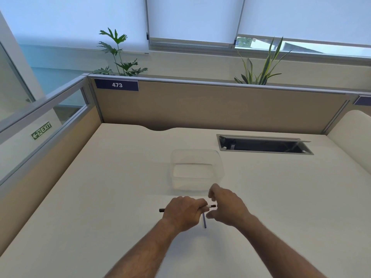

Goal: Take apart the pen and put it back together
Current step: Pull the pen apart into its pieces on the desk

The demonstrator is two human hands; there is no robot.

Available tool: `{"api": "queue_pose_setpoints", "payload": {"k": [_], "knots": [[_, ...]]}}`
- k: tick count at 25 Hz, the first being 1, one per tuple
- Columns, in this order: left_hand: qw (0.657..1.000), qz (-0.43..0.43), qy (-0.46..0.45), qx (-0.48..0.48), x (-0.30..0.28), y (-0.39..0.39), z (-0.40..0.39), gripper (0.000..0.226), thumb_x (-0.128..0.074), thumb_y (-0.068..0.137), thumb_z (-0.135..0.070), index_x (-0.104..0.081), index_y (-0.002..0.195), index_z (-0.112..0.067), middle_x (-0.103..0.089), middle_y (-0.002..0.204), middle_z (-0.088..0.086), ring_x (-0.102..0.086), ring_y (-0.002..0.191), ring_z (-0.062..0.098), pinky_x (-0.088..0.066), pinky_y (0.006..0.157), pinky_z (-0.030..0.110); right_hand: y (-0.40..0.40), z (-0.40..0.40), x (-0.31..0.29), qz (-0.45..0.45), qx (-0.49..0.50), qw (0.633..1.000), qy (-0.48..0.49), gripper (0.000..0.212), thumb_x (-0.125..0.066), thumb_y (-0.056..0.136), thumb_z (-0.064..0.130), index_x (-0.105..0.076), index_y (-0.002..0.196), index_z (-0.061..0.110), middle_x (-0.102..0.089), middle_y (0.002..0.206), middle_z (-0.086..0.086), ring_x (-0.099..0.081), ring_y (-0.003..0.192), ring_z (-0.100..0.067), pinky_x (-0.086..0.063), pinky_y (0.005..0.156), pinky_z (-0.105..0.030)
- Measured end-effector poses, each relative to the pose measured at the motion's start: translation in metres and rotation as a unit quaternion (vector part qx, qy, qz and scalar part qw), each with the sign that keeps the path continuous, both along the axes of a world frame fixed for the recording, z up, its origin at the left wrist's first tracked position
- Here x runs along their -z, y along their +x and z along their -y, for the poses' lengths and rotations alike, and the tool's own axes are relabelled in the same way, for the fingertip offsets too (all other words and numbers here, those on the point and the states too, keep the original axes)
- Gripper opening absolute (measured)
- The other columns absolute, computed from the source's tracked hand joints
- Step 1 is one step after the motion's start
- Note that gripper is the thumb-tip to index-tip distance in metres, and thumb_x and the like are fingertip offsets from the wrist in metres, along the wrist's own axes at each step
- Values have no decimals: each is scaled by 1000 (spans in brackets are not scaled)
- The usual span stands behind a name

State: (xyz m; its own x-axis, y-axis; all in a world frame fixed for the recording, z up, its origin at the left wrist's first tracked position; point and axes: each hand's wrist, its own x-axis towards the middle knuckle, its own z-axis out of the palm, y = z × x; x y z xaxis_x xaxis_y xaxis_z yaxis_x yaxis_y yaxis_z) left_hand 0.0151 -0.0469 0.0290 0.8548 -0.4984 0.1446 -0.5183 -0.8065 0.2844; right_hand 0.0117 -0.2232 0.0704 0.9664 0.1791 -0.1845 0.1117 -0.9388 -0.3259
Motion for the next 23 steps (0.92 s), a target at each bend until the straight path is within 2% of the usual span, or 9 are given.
{"api": "queue_pose_setpoints", "payload": {"k": [2, 3, 6, 9, 12, 15, 19, 23], "knots": [[1000, 1, 5, 0, -1, 1, -1, 34, -34, 99, -50, -59, 106, -29, -73, 89, 3, -64, 76, 33, -48, 65, 37, -1, 2, -2, -71, -48, 996, -16, 59, -70, 84, 37, -46, 136, 24, -56, 137, 4, -55, 124, -23, -49, 97, -36], [1000, 1, 10, 1, -1, 1, -2, 34, -34, 100, -50, -60, 104, -28, -72, 89, 2, -64, 77, 32, -48, 64, 37, 0, 3, -4, -93, -74, 992, -36, 51, -63, 90, 35, -49, 137, 22, -56, 139, 2, -53, 127, -24, -47, 100, -38], [1000, -1, 26, 7, -1, 1, -1, 34, -34, 101, -46, -60, 99, -23, -69, 92, 1, -62, 79, 32, -43, 63, 35, 3, 4, -7, -121, -127, 983, -53, 22, -45, 99, 24, -60, 111, 14, -66, 118, -8, -58, 109, -28, -49, 92, -43], [999, -10, 33, 11, -1, -1, 2, 28, -39, 100, -39, -60, 97, -20, -67, 93, 3, -61, 79, 33, -39, 63, 35, 5, 4, -8, -114, -143, 980, -81, 20, -39, 96, 12, -52, 82, 14, -64, 95, -12, -54, 86, -30, -44, 75, -42], [999, -18, 38, 17, -2, -3, 5, 24, -41, 98, -35, -59, 95, -21, -68, 91, 4, -61, 78, 34, -35, 60, 33, 5, 4, -5, -75, -134, 982, -107, 20, -44, 97, 14, -59, 84, 12, -65, 90, -11, -57, 81, -30, -40, 64, -36], [999, -25, 31, 19, -3, -3, 4, 21, -40, 98, -34, -59, 99, -24, -68, 92, 3, -61, 78, 34, -35, 60, 34, 3, 2, -4, -25, -123, 985, -116, 19, -51, 94, 17, -60, 78, 23, -62, 84, -6, -52, 75, -27, -35, 61, -31], [999, -30, 14, 21, -4, -1, -2, 21, -39, 99, -33, -58, 107, -29, -69, 95, 0, -61, 79, 32, -43, 62, 36, -1, 0, -2, 39, -111, 986, -115, 19, -51, 93, 21, -70, 91, 22, -69, 88, -8, -49, 70, -26, -34, 61, -29], [999, -28, -5, 23, -6, 2, -6, 23, -40, 98, -29, -60, 108, -30, -70, 92, -1, -60, 78, 29, -44, 60, 36, -8, 0, 3, 83, -106, 985, -106, 17, -51, 89, 16, -59, 75, 18, -68, 78, -10, -46, 65, -29, -30, 56, -30]]}}
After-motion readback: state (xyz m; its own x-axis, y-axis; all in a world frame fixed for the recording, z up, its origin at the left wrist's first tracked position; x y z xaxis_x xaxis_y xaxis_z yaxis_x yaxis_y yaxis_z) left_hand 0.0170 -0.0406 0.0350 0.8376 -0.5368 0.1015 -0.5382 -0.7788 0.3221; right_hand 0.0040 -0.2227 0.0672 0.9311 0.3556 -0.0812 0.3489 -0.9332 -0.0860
